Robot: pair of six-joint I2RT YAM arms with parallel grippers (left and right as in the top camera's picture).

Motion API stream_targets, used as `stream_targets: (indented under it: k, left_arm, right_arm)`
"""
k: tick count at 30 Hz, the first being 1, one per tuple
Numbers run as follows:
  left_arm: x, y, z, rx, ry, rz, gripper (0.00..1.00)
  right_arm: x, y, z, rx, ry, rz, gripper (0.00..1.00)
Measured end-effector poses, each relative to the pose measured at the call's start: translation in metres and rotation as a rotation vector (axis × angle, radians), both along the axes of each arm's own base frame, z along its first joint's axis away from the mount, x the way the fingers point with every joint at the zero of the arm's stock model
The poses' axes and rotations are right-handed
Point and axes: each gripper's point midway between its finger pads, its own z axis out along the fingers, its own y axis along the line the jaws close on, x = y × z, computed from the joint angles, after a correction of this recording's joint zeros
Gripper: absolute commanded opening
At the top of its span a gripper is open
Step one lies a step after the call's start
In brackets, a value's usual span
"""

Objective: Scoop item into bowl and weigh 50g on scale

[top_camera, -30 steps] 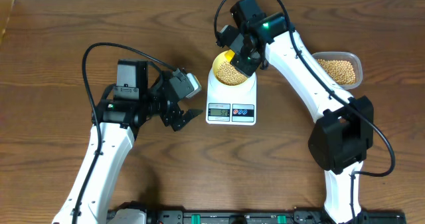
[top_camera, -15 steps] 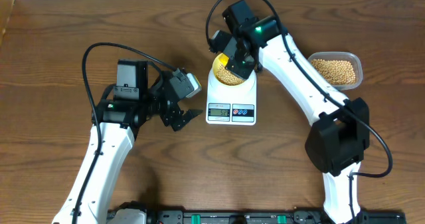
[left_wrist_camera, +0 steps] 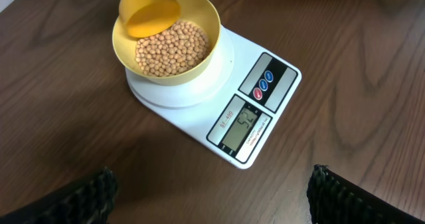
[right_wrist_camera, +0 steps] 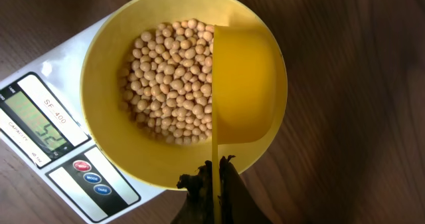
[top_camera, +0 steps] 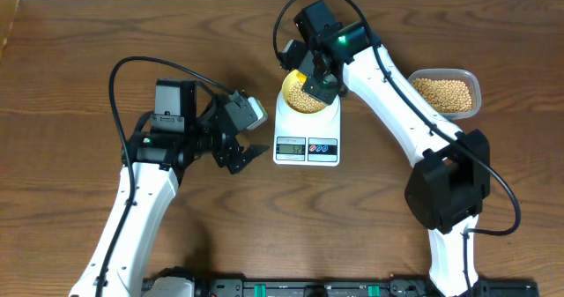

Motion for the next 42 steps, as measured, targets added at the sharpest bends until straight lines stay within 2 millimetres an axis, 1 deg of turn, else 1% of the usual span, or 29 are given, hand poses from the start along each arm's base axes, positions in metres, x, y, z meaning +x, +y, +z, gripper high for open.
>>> stream_targets:
  k: [8, 13, 19, 25, 30, 35, 42]
  left_arm:
    - [0.000, 0.000, 0.000, 0.000, 0.000, 0.000, 0.93]
    - [0.000, 0.000, 0.000, 0.000, 0.000, 0.000, 0.93]
    - [0.000, 0.000, 0.000, 0.000, 0.000, 0.000, 0.93]
    - [0.000, 0.000, 0.000, 0.000, 0.000, 0.000, 0.93]
    - [0.000, 0.000, 0.000, 0.000, 0.000, 0.000, 0.93]
    - [0.000, 0.000, 0.000, 0.000, 0.000, 0.000, 0.93]
    - [0.000, 0.000, 0.000, 0.000, 0.000, 0.000, 0.93]
  right_arm:
    - [-0.002, -0.001, -0.008, -0.015, 0.020, 0.000, 0.01]
    - [-0.011, 0.000, -0.010, -0.022, 0.052, 0.010, 0.01]
    - [-0.020, 0.011, -0.011, 0.034, 0.095, 0.034, 0.01]
    - [-0.023, 0.017, -0.010, 0.079, 0.121, 0.026, 0.01]
    - [-0.024, 0.018, -0.009, 0.144, 0.160, -0.023, 0.01]
    - [-0.017, 0.011, -0.004, 0.238, 0.206, -0.100, 0.01]
    - [-0.009, 0.007, 0.019, 0.387, 0.257, -0.159, 0.01]
